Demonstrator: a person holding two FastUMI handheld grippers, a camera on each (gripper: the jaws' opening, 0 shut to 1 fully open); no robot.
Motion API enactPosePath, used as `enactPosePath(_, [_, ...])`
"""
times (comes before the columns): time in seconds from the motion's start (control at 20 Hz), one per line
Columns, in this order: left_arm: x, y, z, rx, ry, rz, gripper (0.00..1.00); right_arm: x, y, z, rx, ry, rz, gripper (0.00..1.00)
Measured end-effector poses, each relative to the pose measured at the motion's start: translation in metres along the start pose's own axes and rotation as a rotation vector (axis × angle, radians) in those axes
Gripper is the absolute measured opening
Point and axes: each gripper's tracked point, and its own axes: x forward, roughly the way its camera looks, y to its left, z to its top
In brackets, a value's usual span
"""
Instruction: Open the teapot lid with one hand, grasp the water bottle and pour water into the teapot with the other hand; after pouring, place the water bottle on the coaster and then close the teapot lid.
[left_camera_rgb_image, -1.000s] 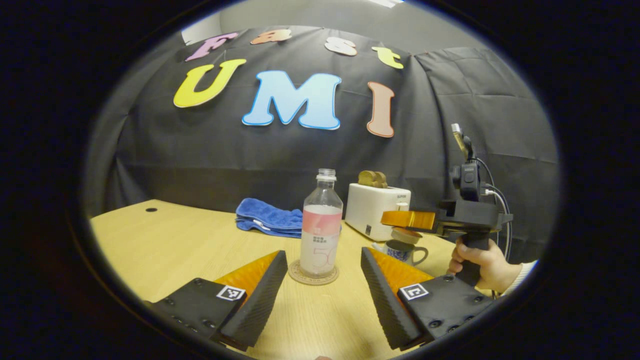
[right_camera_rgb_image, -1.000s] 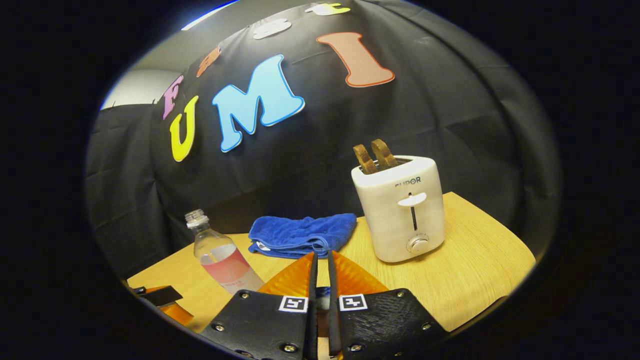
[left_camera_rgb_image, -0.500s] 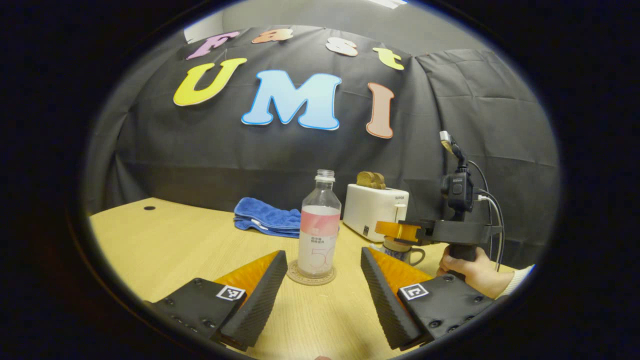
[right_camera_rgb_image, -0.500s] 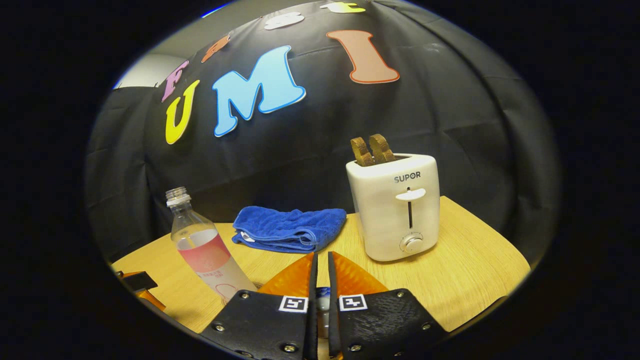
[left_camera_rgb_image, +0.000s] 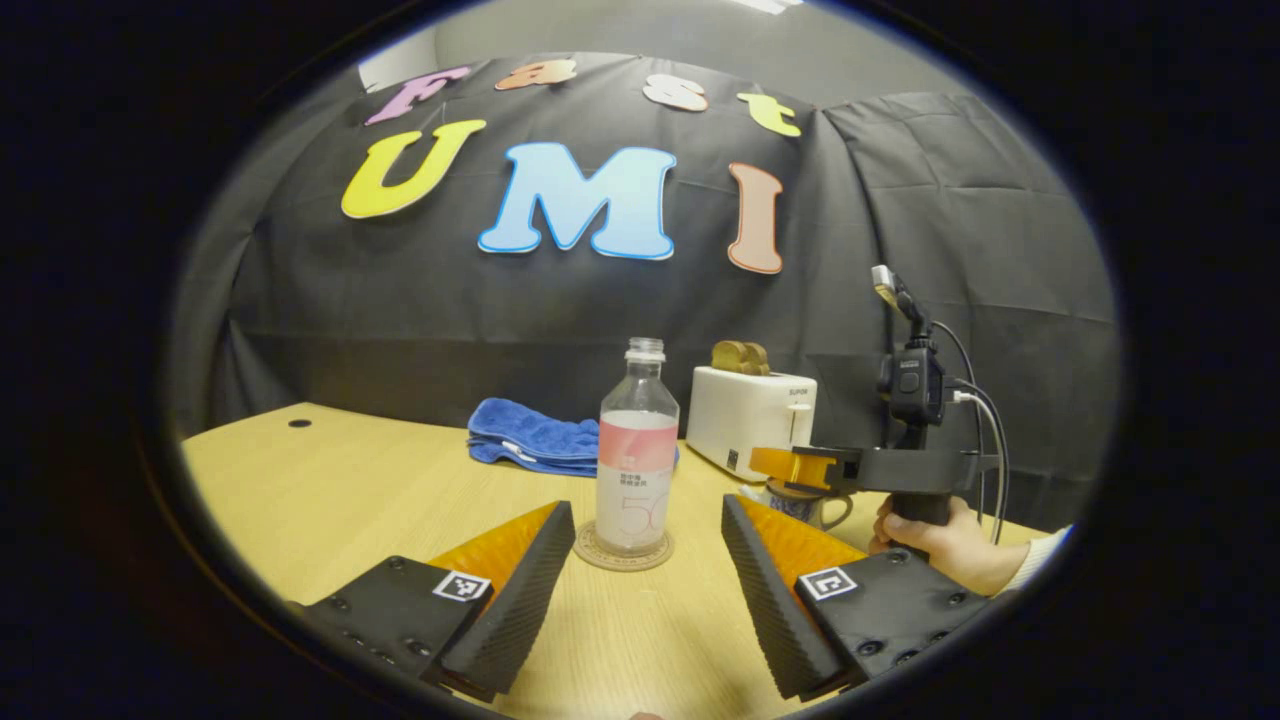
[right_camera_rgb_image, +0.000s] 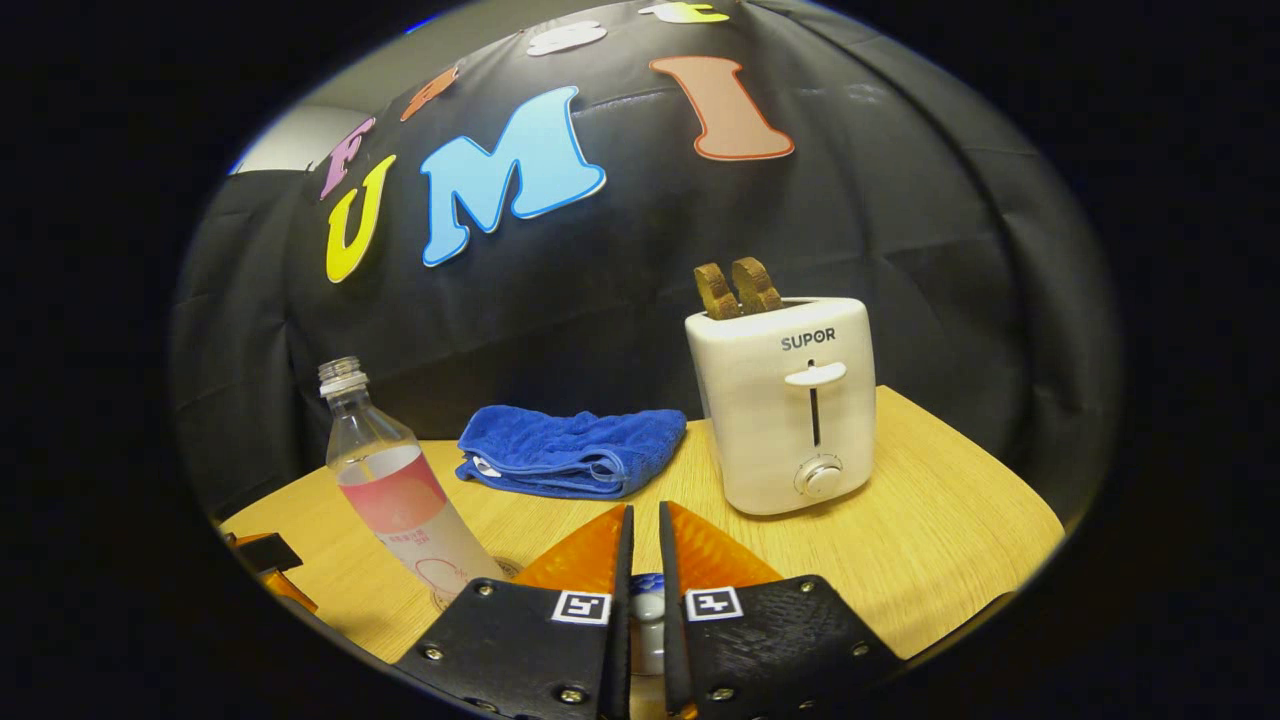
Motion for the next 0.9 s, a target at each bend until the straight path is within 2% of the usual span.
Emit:
enactPosePath(0.15, [0.000, 0.001, -0.002, 0.004, 0.004, 0.004, 1.00, -0.004, -0.003, 0.005, -0.031, -0.007, -0.028, 0.16])
enactPosePath(0.25, [0.000, 0.002, -0.002, 0.005, 0.003, 0.003, 1.00, -0.009, -0.007, 0.012, -0.057, -0.020, -0.049, 0.22])
enactPosePath(0.3, [0.000, 0.001, -0.001, 0.007, 0.002, 0.004, 0.99, -0.013, -0.007, 0.017, -0.067, -0.026, -0.052, 0.41])
enactPosePath(0.4, [0.000, 0.001, -0.002, 0.010, 0.003, 0.003, 0.99, -0.024, -0.004, 0.030, -0.081, -0.038, -0.055, 0.58])
enactPosePath(0.5, [-0.002, 0.000, 0.002, 0.016, -0.008, 0.001, 0.99, -0.040, -0.001, 0.047, -0.108, -0.061, -0.066, 0.71])
enactPosePath(0.6, [-0.004, -0.002, 0.004, 0.034, -0.019, -0.002, 1.00, -0.059, 0.005, 0.067, -0.134, -0.105, -0.071, 0.89])
enactPosePath(0.9, [-0.021, -0.013, 0.018, 0.047, -0.033, -0.033, 0.99, -0.131, 0.015, 0.101, -0.195, -0.192, -0.131, 0.94])
